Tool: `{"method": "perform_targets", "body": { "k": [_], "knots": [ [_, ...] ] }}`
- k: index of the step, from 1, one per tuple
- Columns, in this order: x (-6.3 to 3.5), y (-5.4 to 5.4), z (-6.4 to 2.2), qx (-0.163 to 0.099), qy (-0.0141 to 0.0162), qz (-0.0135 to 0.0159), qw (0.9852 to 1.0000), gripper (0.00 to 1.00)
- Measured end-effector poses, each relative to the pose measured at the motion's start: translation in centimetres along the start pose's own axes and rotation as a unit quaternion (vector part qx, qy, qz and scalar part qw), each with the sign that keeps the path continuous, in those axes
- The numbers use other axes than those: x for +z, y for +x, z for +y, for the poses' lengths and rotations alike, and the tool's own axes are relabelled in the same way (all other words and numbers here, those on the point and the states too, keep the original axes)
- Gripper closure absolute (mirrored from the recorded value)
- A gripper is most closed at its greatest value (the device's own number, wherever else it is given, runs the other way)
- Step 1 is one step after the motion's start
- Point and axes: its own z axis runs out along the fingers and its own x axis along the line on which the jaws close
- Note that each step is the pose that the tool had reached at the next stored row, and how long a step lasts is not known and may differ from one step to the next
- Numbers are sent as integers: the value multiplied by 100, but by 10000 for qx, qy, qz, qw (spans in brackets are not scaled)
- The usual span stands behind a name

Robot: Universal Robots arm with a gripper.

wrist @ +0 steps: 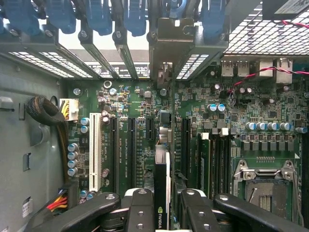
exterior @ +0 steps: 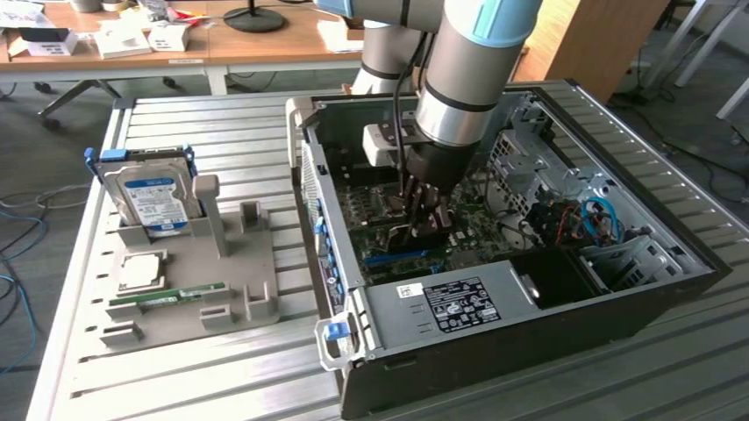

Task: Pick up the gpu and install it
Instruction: 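Insert the gpu into the slot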

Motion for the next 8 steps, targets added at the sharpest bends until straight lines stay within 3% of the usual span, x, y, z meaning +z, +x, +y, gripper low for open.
{"method": "perform_targets", "body": {
  "k": [8],
  "knots": [
    [0,0,0,0,0,0,10000,74]
  ]
}}
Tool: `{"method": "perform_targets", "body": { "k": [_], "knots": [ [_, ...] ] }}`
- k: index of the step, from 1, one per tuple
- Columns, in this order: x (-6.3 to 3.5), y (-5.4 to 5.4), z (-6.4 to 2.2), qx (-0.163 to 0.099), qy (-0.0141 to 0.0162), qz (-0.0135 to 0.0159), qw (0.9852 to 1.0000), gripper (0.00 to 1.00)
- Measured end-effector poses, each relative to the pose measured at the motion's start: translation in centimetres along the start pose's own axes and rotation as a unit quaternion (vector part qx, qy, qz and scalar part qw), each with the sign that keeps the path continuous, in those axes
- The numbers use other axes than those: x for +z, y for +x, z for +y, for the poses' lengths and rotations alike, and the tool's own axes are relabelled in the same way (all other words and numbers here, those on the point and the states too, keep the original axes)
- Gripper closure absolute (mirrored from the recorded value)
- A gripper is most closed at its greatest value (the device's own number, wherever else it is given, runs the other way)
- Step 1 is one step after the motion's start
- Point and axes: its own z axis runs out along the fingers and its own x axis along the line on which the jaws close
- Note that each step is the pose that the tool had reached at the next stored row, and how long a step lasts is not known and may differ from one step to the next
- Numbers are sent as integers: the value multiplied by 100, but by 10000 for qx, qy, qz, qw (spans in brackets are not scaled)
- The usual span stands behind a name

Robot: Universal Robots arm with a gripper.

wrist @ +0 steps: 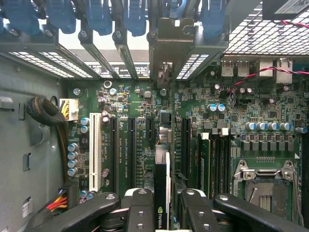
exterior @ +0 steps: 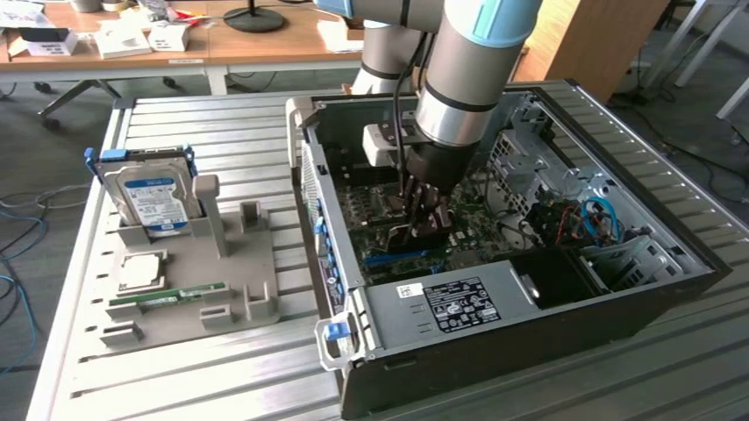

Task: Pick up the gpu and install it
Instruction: 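Insert the gpu into the slot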

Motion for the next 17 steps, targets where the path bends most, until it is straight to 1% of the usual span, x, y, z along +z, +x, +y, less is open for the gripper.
{"method": "perform_targets", "body": {
  "k": [12,17],
  "knots": [
    [0,0,0,-105,0,4,9999,74],
    [0,-1,0,-116,0,-5,9999,74]
  ]
}}
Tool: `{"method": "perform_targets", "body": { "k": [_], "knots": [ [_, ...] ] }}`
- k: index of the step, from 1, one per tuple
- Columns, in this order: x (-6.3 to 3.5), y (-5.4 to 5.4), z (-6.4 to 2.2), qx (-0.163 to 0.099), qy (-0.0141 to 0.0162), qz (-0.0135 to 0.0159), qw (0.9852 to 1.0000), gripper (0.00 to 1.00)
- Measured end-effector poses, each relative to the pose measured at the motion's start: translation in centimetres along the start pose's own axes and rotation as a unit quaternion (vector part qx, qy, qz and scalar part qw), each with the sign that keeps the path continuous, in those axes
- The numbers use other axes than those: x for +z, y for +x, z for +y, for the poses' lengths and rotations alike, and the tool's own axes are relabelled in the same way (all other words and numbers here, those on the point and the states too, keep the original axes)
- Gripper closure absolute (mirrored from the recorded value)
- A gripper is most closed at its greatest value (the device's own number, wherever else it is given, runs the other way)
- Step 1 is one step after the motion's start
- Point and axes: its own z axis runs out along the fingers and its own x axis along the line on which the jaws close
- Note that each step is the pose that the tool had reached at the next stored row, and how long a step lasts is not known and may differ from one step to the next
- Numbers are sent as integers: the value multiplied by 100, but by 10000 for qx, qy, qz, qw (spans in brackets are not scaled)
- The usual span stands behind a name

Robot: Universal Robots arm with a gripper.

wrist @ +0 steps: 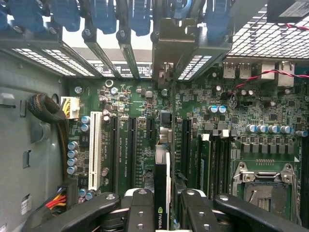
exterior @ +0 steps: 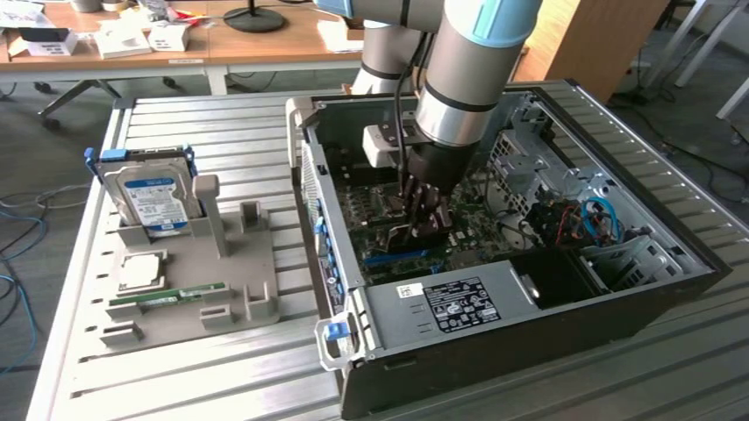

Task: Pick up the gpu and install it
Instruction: 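Insert the gpu into the slot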

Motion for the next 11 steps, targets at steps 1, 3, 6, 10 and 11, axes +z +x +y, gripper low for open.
{"method": "perform_targets", "body": {
  "k": [1,3,6,10,11],
  "knots": [
    [-1,1,0,-2,-1,-12,10000,74],
    [-1,0,0,-4,1,-54,10000,74],
    [0,0,0,-4,2,-55,10000,74],
    [3,5,-1,-1,2,-54,10000,74],
    [5,6,-1,1,2,-54,10000,74]
  ]
}}
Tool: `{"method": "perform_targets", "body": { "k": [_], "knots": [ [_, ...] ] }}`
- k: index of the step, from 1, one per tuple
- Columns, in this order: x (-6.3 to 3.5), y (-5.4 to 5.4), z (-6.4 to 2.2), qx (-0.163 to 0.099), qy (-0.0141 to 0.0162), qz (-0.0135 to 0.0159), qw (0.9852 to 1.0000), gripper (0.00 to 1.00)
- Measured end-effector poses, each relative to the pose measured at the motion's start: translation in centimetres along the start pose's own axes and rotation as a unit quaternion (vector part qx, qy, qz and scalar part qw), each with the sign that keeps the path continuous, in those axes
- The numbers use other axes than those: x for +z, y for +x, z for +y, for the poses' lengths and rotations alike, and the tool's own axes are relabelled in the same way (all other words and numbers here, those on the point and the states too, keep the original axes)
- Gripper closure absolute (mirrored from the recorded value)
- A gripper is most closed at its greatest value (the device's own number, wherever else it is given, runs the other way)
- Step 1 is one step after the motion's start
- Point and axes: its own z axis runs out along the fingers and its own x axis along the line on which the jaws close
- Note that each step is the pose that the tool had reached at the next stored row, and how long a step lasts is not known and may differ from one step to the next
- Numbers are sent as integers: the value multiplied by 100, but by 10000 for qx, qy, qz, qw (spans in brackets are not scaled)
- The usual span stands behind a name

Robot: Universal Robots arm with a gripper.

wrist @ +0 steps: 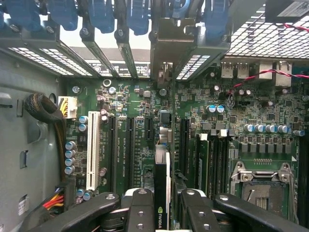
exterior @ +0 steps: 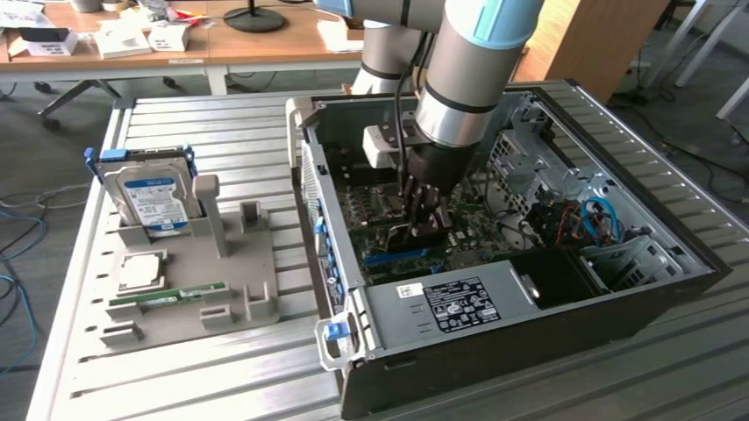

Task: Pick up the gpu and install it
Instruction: 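Insert the gpu into the slot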

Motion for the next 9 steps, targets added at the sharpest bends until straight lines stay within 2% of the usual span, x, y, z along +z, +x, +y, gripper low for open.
{"method": "perform_targets", "body": {
  "k": [9],
  "knots": [
    [17,0,1,2,0,0,10000,74]
  ]
}}
